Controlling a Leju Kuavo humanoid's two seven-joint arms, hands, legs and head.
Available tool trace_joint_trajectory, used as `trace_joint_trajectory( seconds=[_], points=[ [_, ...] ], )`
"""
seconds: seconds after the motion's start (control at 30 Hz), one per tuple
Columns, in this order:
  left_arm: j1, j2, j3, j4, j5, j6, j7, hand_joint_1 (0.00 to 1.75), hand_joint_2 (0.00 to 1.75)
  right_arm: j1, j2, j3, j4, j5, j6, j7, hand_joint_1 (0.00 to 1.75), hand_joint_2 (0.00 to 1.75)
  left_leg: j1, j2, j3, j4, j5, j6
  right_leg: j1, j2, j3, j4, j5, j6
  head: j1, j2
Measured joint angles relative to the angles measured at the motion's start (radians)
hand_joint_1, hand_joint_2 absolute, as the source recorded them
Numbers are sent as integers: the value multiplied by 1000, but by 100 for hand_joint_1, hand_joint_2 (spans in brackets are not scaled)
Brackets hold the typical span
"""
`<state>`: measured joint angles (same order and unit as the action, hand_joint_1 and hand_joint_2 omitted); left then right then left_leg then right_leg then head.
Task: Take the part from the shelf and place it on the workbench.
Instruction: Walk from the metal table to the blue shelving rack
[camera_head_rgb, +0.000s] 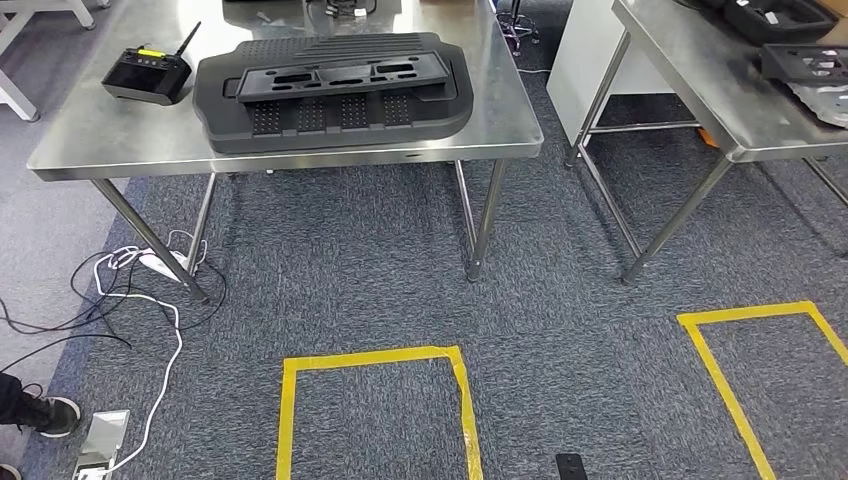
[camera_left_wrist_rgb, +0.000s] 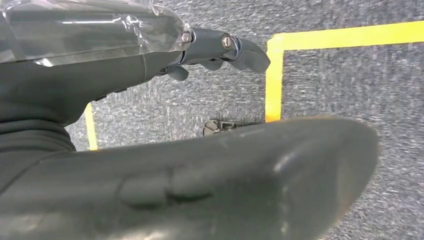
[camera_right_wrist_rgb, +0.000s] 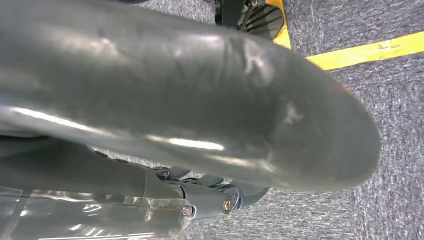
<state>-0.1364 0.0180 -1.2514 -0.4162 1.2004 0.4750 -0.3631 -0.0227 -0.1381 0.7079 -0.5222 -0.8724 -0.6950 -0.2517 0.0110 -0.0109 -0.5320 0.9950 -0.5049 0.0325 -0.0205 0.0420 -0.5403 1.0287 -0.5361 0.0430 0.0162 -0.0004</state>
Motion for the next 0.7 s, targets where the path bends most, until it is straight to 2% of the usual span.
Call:
trace_joint_trajectory(
  seconds=[0.03, 0.1, 0.13, 0.17, 0.2, 0.27, 0.3, 0.33, 0.43, 0.5, 0.53, 0.6, 0.63, 0.67, 0.7],
  points=[
    [0, 0, 0, 0, -2, -1, 1, 0, 0, 0, 0, 1, 0, -4, 0, -2, 0, 0, 3, 6, 5, -8, 3, 2, 1, -13, -23, 49, -26, 0, 5, 0],
    [0, 0, -1, 0, -5, -2, 2, 0, 0, 0, -1, 4, 0, -13, -1, -6, 0, 0, 3, 16, 9, -11, 2, 3, -1, -27, -95, 182, -83, 3, 13, 0],
    [0, 0, -1, 0, -6, -3, 4, 0, 0, 2, -1, 4, 0, -16, -1, -8, 0, 0, 3, 19, 9, -10, 1, 1, -3, -29, -124, 231, -94, 6, 16, 0],
    [0, 0, -1, 0, -6, -4, 5, 0, 0, 4, -1, 5, 0, -19, -1, -10, 0, 0, 4, 22, 11, -9, -2, -2, -5, -31, -135, 245, -85, 8, 18, 0],
    [0, 0, -2, 0, -7, -5, 6, 0, 0, 6, -2, 5, 0, -22, -1, -12, 0, 0, 7, 23, 13, -7, -5, -6, -8, -33, -127, 220, -57, 10, 20, 0],
    [-1, 0, -3, 0, -8, -7, 7, 0, 0, 7, -3, 6, 0, -28, -1, -16, 0, 0, 12, 26, 18, 0, -16, -20, -13, -42, -69, 92, 14, 14, 27, 0],
    [-1, 0, -4, 0, -8, -8, 7, 0, 0, 6, -3, 8, 0, -31, -1, -18, 0, 0, 12, 27, 20, 7, -22, -29, -13, -44, -44, 37, 35, 12, 32, 0],
    [-2, 0, -4, 0, -9, -8, 7, 0, 0, 5, -3, 9, 0, -33, -1, -19, 0, 0, 10, 27, 21, 11, -27, -37, -11, -45, -30, 4, 43, 7, 33, 0],
    [-3, 0, -4, 0, -10, -8, 8, 0, 0, 7, -3, 12, 1, -37, -1, -21, 0, 0, 11, 27, 26, 10, -32, -56, -5, -38, -27, -5, 38, -17, 24, 0],
    [-3, 0, -4, 0, -11, -10, 8, 0, 0, 7, -3, 14, 1, -40, -1, -22, 0, 0, 15, 24, 18, 40, -54, -66, -7, -36, -25, -9, 39, -30, 17, 0],
    [-4, 0, -4, 0, -13, -10, 8, 0, 0, 7, -3, 15, 1, -41, -1, -22, 0, 0, 16, 23, 0, 85, -81, -69, -8, -36, -24, -11, 40, -36, 11, 0],
    [-3, 0, -5, 0, -16, -11, 9, 0, 0, 6, -4, 18, 1, -45, -1, -24, 0, 0, 16, 21, -65, 219, -143, -71, -5, -35, -23, -11, 37, -44, -2, 0],
    [-2, 0, -5, 0, -16, -11, 10, 0, 0, 7, -4, 20, 2, -46, -1, -24, 0, 0, 15, 21, -95, 276, -161, -71, -2, -34, -22, -11, 36, -46, -6, 0],
    [-1, 0, -5, 0, -16, -11, 10, 0, 0, 7, -4, 21, 2, -47, -1, -24, 0, 0, 15, 20, -111, 301, -159, -70, -1, -31, -20, -11, 34, -47, -8, 0],
    [0, 0, -5, 0, -17, -11, 11, 0, 0, 7, -4, 22, 3, -48, -1, -25, 0, 0, 13, 20, -109, 287, -137, -67, 0, -28, -17, -10, 33, -47, -9, 0]
  ],
)
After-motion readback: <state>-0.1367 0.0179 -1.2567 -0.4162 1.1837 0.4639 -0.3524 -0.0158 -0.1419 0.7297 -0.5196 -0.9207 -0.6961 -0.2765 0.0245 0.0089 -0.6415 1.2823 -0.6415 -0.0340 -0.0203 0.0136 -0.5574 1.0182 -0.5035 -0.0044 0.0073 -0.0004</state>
